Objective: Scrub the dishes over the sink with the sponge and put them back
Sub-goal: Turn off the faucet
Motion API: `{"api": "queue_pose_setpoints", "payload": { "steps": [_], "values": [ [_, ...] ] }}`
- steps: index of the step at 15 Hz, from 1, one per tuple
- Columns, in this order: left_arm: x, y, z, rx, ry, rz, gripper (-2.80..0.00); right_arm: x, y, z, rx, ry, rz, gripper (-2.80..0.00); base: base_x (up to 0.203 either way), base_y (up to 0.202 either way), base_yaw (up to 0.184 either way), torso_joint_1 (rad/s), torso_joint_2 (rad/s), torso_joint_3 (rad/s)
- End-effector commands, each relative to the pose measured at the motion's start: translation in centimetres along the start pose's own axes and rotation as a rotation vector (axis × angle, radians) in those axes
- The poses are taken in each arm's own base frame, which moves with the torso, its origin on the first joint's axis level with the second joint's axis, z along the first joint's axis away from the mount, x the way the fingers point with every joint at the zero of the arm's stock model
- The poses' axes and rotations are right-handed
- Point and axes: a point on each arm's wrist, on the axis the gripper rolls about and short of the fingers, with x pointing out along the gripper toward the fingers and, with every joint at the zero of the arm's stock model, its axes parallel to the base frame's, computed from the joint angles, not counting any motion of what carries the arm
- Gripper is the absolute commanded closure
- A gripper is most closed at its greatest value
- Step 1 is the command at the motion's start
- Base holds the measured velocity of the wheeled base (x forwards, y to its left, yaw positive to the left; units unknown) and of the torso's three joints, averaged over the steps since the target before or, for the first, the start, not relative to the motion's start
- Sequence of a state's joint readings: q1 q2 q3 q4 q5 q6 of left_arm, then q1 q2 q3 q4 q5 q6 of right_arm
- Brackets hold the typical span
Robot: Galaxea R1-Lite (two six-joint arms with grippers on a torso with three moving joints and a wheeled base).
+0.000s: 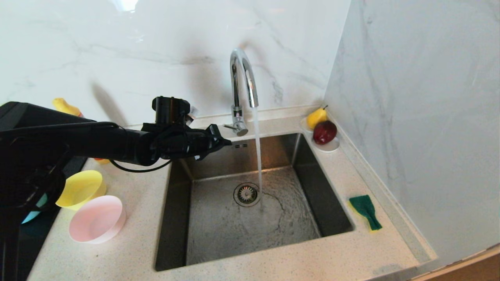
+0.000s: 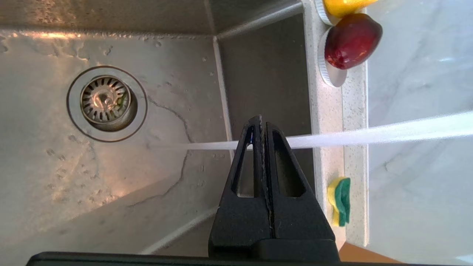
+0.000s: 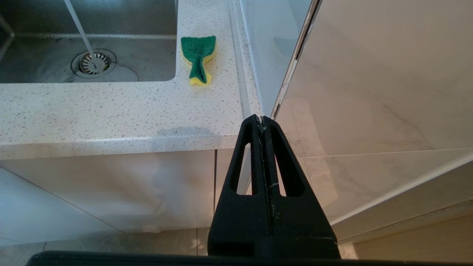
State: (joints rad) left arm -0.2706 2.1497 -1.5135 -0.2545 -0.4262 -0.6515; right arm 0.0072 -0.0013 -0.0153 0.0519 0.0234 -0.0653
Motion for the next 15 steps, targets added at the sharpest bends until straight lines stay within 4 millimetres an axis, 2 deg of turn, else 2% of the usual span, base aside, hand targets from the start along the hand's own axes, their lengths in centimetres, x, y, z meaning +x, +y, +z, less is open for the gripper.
{"api": "queue_pose_setpoints", "payload": {
  "steps": [1,7,11,15],
  "values": [
    [0.8,0.5,0.0,-0.016,0.002,0.005,0.00,0.0,0.0,0.0,-0.001,-0.001,0.002,0.00,0.000,0.000,0.000,0.000,0.00,0.000],
    [1.6,0.3,1.3,-0.043,-0.053,-0.004,0.00,0.0,0.0,0.0,-0.001,-0.002,0.000,0.00,0.000,0.000,0.000,0.000,0.00,0.000],
    [3.3,1.5,1.5,-0.047,-0.083,0.032,0.00,0.0,0.0,0.0,-0.001,0.000,0.000,0.00,0.000,0.000,0.000,0.000,0.00,0.000],
    [4.0,1.3,2.4,-0.069,-0.121,0.010,0.00,0.0,0.0,0.0,-0.001,0.000,0.002,0.00,0.000,0.000,0.000,0.000,0.00,0.000]
  ]
}}
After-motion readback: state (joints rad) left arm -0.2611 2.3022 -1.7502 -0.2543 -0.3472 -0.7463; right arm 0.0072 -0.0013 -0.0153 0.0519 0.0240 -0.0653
